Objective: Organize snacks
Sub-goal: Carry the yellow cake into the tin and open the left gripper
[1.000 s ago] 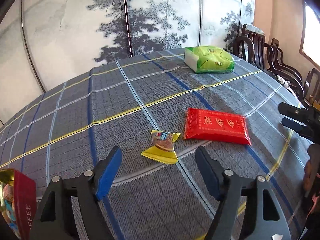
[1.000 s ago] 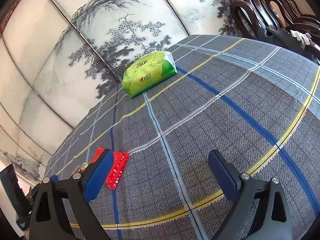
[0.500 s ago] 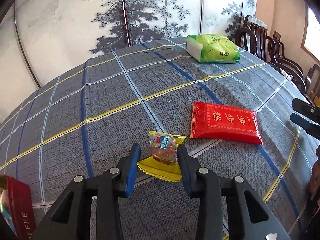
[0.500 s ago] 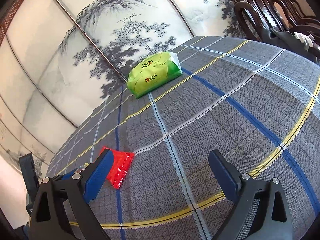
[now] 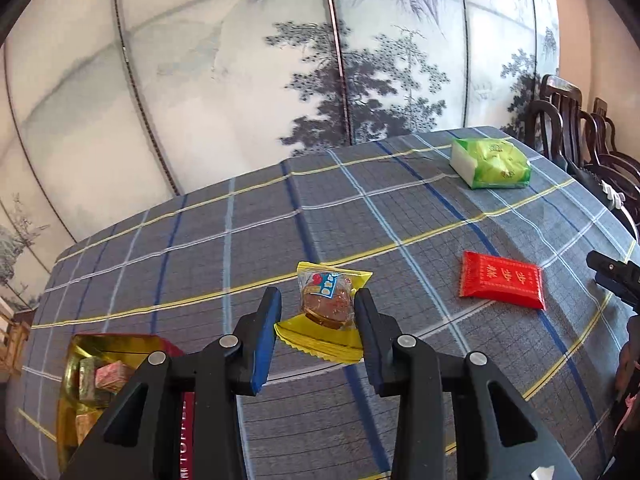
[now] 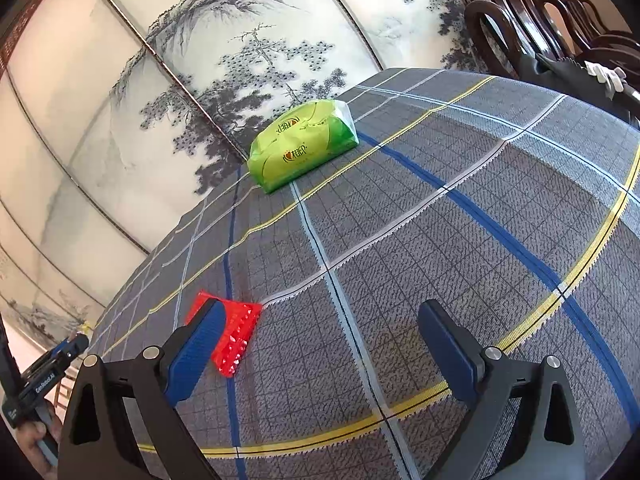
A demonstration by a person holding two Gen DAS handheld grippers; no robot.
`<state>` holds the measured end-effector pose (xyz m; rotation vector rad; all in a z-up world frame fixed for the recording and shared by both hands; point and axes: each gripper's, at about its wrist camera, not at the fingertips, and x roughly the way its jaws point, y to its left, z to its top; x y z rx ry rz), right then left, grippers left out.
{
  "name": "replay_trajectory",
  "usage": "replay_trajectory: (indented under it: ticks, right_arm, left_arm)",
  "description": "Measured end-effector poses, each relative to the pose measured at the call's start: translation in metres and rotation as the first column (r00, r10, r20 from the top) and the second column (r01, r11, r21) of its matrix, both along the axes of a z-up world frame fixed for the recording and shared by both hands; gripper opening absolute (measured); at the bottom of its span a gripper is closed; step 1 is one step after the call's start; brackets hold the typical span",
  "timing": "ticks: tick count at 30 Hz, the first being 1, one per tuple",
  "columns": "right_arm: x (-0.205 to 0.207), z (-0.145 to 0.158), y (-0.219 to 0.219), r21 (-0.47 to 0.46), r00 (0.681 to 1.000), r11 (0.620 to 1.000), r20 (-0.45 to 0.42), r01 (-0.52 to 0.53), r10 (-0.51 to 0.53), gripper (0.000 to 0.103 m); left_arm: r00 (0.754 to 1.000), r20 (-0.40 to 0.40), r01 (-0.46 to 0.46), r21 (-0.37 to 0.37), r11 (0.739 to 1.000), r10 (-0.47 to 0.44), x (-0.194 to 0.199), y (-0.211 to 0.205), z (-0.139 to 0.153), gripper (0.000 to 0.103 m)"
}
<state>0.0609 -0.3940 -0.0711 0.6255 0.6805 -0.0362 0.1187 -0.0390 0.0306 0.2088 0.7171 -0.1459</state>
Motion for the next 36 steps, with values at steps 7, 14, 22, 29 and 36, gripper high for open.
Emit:
replay_trajectory:
  ticks: [7, 14, 22, 29, 36]
  right_arm:
    - [0.0, 0.0, 0.0, 0.0, 1.0, 1.0, 0.0, 0.0, 0.0, 0.098]
    - [0.001, 0.0, -0.001, -0.001, 1.0, 1.0, -0.001, 0.0, 0.0, 0.098]
    - [0.0, 0.0, -0.001, -0.001, 1.0, 1.0, -0.002, 0.001, -0.001, 0.098]
    - [0.001, 0.0, 0.0, -0.003, 1.0, 1.0, -0.003, 0.001, -0.001, 0.099]
    - [0.001, 0.0, -0.001, -0.003, 1.0, 1.0, -0.004, 0.001, -0.001, 0.1]
  left_arm:
    - [0.992, 0.031, -0.12, 0.018, 0.993, 0.12, 0.0, 0.055, 0.013, 0.034]
    - [0.98, 0.051, -0.196, 0.034, 0.98, 0.194, -0.008, 0.104, 0.019, 0.034]
    - [0.964, 0.041, -0.263, 0.014, 0.965, 0.263, -0.023, 0.161, 0.02, 0.034]
    - [0.947, 0.014, -0.32, -0.002, 0.948, 0.32, -0.038, 0.202, 0.009, 0.034]
    - [0.932, -0.022, -0.361, -0.007, 0.932, 0.361, -0.042, 0.226, -0.005, 0.034]
